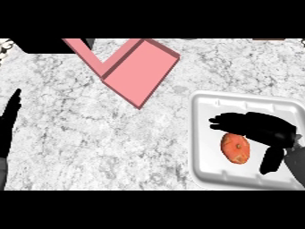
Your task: Pick the squash from the tray and place it in the cardboard box
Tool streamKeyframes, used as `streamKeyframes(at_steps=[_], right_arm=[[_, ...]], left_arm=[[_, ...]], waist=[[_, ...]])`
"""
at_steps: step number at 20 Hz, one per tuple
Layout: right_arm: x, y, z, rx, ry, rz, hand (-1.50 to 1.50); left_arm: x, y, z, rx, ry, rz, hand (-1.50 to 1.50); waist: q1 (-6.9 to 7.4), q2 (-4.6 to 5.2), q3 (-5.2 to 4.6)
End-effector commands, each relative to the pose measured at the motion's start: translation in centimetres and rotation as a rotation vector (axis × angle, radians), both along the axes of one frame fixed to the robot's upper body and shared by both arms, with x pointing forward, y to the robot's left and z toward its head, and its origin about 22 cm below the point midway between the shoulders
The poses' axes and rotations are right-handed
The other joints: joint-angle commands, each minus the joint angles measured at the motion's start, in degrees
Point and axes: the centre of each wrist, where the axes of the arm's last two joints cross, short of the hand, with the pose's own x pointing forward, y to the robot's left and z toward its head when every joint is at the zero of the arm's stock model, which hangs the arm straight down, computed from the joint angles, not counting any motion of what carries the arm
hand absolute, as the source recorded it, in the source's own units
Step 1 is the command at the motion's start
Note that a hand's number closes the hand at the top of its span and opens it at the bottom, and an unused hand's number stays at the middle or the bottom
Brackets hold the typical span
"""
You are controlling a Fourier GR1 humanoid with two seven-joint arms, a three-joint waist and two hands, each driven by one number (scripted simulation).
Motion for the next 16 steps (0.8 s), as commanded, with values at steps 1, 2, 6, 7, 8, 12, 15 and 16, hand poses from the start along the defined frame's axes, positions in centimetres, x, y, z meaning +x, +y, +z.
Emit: streamKeyframes(at_steps=[1, 2, 6, 7, 8, 12, 15, 16], right_arm=[[-2.0, 0.3, 0.3, -0.037, 0.03, 0.03, -1.5], [-2.7, -1.1, -0.6, -0.07, 0.035, 0.028, -1.5], [-1.2, 0.8, -1.4, -0.144, 0.033, -0.023, -1.5], [-1.9, 1.0, -2.0, -0.138, 0.045, -0.017, -1.5], [-1.2, 0.7, -3.5, -0.138, 0.035, -0.046, -1.5], [-1.3, 2.8, -5.4, -0.113, 0.023, -0.063, 1.5], [-1.6, 1.8, -4.2, -0.028, -0.147, -0.079, 1.5], [-0.5, 0.7, -4.6, -0.038, -0.161, -0.076, 1.5]], left_arm=[[-0.3, -0.7, -1.0, -0.004, -0.002, -0.001, 0.0], [-0.6, -0.5, 1.0, -0.002, 0.006, -0.004, 0.0], [1.0, -1.8, 0.4, -0.008, 0.015, -0.006, 0.0], [-0.7, 0.5, 1.9, -0.005, 0.009, -0.011, 0.0], [0.0, -0.3, 1.4, 0.018, -0.002, -0.008, 0.0], [-0.8, -0.8, -0.6, 0.009, -0.014, -0.002, 0.0], [-0.6, -1.1, 1.1, -0.002, 0.012, -0.006, 0.0], [0.8, -0.5, 1.7, 0.001, 0.004, -0.009, 0.0]], waist=[[-0.14, 0.0, 0.0], [0.0, -0.03, 0.02], [0.07, 0.08, 0.02], [0.27, 0.02, 0.02], [0.3, 0.09, 0.03], [0.33, 0.13, 0.02], [0.28, 0.03, 0.06], [0.26, 0.16, 0.05]])
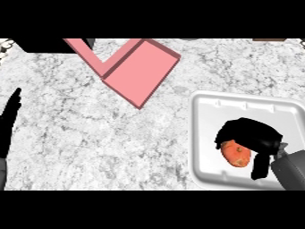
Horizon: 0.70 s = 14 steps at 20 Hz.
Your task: Pick the squash from the tray and place it in the cardboard box
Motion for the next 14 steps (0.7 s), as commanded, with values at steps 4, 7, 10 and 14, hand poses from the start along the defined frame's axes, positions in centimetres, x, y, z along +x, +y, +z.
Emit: streamKeyframes(at_steps=[4, 7, 10, 14], right_arm=[[0.9, 0.5, -1.4, 0.061, -0.167, -0.025, 1.5], [0.6, 2.7, -1.1, 0.117, -0.252, -0.051, 1.5], [5.5, 0.5, 0.6, 0.108, -0.251, -0.327, 1.5], [8.7, -0.6, 3.5, 0.088, -0.321, -0.597, 1.5]], left_arm=[[-0.6, 1.7, -1.4, 0.004, -0.006, 0.011, 0.0], [1.0, -0.5, 1.1, 0.015, -0.02, 0.008, 0.0], [0.3, 1.0, 0.3, -0.01, -0.016, -0.031, 0.0], [0.9, -0.1, 0.1, 0.026, -0.024, -0.017, 0.0]], waist=[[0.03, 0.32, 0.33], [-0.14, 0.19, 0.36], [1.71, 0.73, 0.4], [1.84, 0.96, 0.39]])
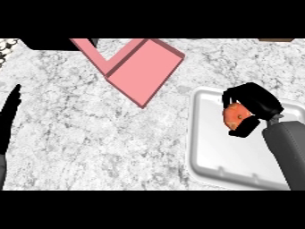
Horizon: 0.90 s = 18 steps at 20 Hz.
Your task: Pick the squash from the tray and place it in the cardboard box
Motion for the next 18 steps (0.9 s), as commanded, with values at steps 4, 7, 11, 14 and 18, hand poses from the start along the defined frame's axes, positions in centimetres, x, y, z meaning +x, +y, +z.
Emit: streamKeyframes(at_steps=[4, 7, 11, 14, 18], right_arm=[[4.7, -0.1, 4.7, 0.01, -0.196, -0.266, 1.5], [5.9, -0.8, 7.1, 0.085, -0.315, -0.257, 1.5], [6.2, 0.5, 10.3, 0.175, -0.468, -0.119, 1.5], [7.1, 2.4, 12.3, 0.23, -0.468, -0.075, 1.5], [8.3, 6.6, 14.4, 0.303, -0.395, -0.005, 1.5]], left_arm=[[0.9, 0.3, 0.7, -0.007, 0.003, 0.009, 0.0], [-0.2, -0.6, -0.4, 0.002, 0.004, 0.006, 0.0], [0.2, 0.1, -0.9, 0.007, 0.005, 0.022, 0.0], [-0.9, 0.1, -1.4, 0.006, 0.011, 0.017, 0.0], [0.3, -0.6, 0.4, 0.003, 0.008, 0.009, 0.0]], waist=[[-0.48, -0.05, 0.1], [-0.3, -0.12, 0.12], [-1.11, -0.23, 0.07], [-0.85, -0.34, 0.07], [-0.53, -0.33, 0.08]])
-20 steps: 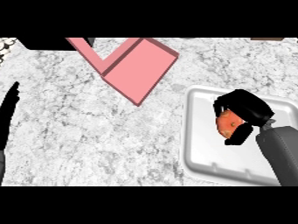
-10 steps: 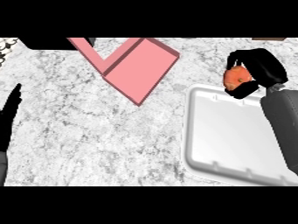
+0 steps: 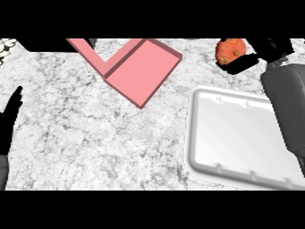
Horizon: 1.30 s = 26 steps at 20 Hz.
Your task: Pick the squash from the tray and place it in the cardboard box
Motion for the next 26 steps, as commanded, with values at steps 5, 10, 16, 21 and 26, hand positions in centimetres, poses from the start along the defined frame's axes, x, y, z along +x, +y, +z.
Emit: streamKeyframes(at_steps=[5, 10, 16, 21, 26], right_arm=[[1.5, 8.3, 2.3, 0.172, 0.082, 0.105, 1.5], [2.3, 12.1, 5.5, 0.241, 0.131, 0.099, 1.5], [3.6, 15.7, 6.4, 0.319, 0.212, 0.075, 1.5], [4.1, 16.7, 5.0, 0.332, 0.24, 0.051, 1.5], [3.6, 19.0, 3.5, 0.306, 0.241, 0.006, 1.5]], left_arm=[[1.4, -0.4, 2.4, 0.004, -0.01, -0.02, 0.0], [0.4, 0.8, 2.0, 0.012, -0.01, -0.012, 0.0], [1.2, -0.5, 0.6, -0.011, -0.005, -0.031, 0.0], [2.2, -0.8, 1.8, 0.019, -0.038, -0.059, 0.0], [2.3, -2.6, 1.0, -0.005, -0.045, -0.091, 0.0]], waist=[[0.35, 0.1, 0.01], [0.5, 0.06, 0.0], [1.61, 0.76, -0.05], [3.36, 1.66, -0.07], [4.63, 2.11, -0.11]])
